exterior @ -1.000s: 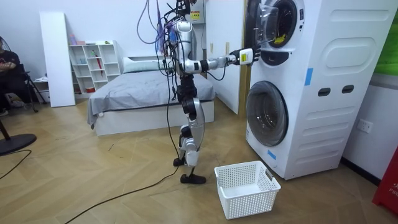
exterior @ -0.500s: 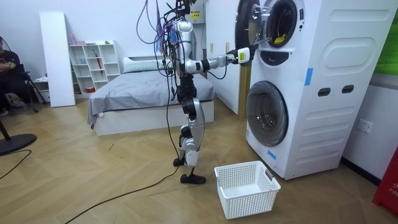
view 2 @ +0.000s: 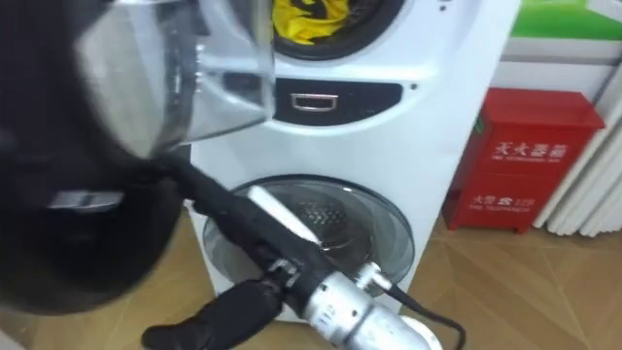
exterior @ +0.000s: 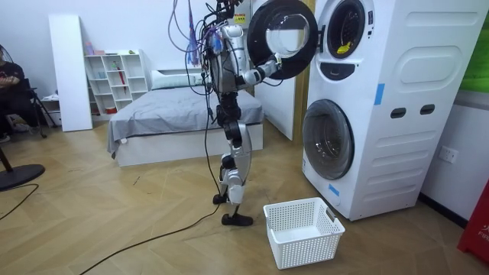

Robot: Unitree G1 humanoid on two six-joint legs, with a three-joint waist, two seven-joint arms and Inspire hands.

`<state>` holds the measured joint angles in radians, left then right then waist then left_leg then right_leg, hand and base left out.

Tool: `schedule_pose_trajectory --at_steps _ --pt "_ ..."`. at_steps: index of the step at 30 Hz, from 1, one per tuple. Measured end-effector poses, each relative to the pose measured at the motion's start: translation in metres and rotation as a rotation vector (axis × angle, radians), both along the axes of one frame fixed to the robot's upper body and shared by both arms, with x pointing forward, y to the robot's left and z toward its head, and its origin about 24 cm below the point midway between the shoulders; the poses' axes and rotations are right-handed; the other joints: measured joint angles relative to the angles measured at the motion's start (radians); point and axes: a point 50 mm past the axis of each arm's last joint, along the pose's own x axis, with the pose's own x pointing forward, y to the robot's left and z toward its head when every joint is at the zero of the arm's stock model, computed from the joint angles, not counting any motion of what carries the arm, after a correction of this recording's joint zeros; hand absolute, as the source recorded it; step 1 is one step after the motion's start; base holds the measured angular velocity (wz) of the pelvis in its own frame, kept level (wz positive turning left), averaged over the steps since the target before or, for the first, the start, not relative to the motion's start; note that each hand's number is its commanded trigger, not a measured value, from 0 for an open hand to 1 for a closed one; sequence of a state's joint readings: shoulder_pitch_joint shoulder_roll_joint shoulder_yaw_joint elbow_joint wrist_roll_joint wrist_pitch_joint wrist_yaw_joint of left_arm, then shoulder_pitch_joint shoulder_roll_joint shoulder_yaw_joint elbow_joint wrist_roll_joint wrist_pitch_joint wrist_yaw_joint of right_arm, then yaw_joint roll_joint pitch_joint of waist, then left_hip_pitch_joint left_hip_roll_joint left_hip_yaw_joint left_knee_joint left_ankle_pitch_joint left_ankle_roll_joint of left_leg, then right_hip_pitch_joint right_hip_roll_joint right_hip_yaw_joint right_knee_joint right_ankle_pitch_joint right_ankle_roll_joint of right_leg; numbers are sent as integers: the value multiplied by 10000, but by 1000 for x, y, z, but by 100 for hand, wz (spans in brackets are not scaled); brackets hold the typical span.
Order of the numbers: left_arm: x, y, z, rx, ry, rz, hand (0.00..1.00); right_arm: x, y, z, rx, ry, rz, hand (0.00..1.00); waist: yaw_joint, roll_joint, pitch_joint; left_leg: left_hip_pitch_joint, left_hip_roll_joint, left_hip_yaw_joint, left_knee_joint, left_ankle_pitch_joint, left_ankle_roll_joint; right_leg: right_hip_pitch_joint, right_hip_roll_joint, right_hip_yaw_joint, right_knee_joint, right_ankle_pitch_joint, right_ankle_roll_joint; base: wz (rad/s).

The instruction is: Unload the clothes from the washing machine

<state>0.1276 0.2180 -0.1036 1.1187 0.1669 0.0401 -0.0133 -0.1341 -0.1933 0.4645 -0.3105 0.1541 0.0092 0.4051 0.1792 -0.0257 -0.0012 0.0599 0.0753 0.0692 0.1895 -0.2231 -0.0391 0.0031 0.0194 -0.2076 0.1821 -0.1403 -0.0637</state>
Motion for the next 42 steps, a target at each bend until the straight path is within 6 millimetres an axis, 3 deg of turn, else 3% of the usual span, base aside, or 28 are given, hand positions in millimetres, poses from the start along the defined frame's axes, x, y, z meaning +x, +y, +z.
schedule_pose_trajectory --at_steps 3,7,10,13,21,28,42 --pt "1 3 1 88 -18 20 0 0 8 7 36 -298 463 0 91 -92 -33 -46 -12 -144 -32 0 0 66 -8 -149 -115 3 13 14" --pt "2 4 1 115 -57 76 0 1 9 8 -59 -359 523 0 209 -132 5 25 -9 -210 -93 0 0 158 -6 -148 -135 -7 30 8" --pt "4 4 1 100 -99 109 0 0 10 8 -105 -366 562 0 213 -121 115 -1 -9 -208 -90 0 0 146 -7 -145 -142 -10 35 0" --pt "4 3 1 69 -112 136 0 0 10 7 -123 -352 603 0 205 -96 136 -42 -21 -207 -58 -1 0 130 -10 -115 -155 -43 54 0" --pt "5 3 1 67 -125 125 0 -7 17 2 -360 -205 1280 0 191 -97 130 -63 -27 -208 -23 -1 0 142 -13 -122 -154 -51 55 1" --pt "3 1 1 92 -71 13 0 -13 11 -13 -507 476 1136 0 174 -51 124 63 -25 -181 -40 -1 0 257 -16 -84 -146 -50 56 0" --pt "2 -2 0 9 -39 18 0 -13 9 -15 -670 531 1206 0 183 68 93 111 -29 -167 -25 -1 0 313 -17 -34 -148 -51 57 0"
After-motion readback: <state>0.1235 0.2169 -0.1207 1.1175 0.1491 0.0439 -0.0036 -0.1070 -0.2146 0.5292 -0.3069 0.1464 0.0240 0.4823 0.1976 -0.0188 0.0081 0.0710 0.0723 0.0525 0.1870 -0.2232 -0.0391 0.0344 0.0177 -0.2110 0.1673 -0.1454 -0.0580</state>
